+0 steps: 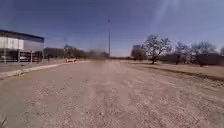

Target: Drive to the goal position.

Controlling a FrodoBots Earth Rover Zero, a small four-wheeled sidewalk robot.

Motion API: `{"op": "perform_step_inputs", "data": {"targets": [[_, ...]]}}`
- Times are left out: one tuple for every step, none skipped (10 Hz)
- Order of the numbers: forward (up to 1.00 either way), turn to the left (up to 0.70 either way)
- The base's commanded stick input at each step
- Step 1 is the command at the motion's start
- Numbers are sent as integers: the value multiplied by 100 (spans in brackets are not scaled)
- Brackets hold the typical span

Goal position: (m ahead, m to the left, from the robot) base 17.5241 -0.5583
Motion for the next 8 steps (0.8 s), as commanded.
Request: {"op": "perform_step_inputs", "data": {"targets": [[100, 0], [100, 0], [100, 0], [100, 0], [100, 0], [100, 0], [100, 0], [100, 0]]}}
